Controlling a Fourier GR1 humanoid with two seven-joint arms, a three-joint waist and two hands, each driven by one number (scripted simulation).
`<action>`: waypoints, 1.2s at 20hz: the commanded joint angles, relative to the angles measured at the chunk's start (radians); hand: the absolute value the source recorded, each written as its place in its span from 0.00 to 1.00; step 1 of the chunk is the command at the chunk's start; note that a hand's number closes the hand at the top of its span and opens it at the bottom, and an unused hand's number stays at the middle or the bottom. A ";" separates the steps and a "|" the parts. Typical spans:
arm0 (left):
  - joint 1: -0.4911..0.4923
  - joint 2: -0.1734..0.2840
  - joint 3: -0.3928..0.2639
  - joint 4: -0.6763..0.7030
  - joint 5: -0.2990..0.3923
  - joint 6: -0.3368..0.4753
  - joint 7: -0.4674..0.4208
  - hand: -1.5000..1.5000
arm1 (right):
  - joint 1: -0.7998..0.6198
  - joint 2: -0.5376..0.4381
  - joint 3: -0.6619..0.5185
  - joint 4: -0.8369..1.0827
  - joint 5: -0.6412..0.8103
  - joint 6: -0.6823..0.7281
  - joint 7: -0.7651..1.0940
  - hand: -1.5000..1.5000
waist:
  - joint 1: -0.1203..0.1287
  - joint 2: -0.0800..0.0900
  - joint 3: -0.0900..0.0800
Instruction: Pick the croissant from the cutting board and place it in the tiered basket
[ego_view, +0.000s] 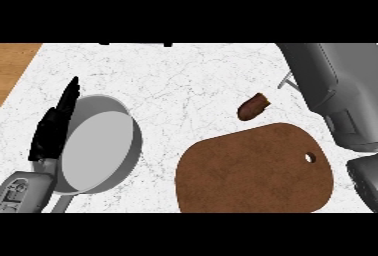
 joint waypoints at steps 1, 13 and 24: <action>0.040 -0.002 -0.004 -0.033 -0.001 -0.007 0.020 0.50 | -0.038 -0.055 -0.078 0.052 -0.034 -0.040 0.036 1.00 | -0.005 -0.001 -0.003; 0.019 -0.013 0.014 -0.054 -0.009 -0.013 0.046 0.50 | 0.000 -0.176 0.007 0.282 0.123 0.076 -0.028 1.00 | -0.008 0.002 -0.004; 0.051 -0.043 0.012 -0.069 -0.051 0.004 0.053 0.50 | 0.046 -0.310 -0.044 0.295 0.074 0.141 -0.211 1.00 | -0.018 -0.003 -0.003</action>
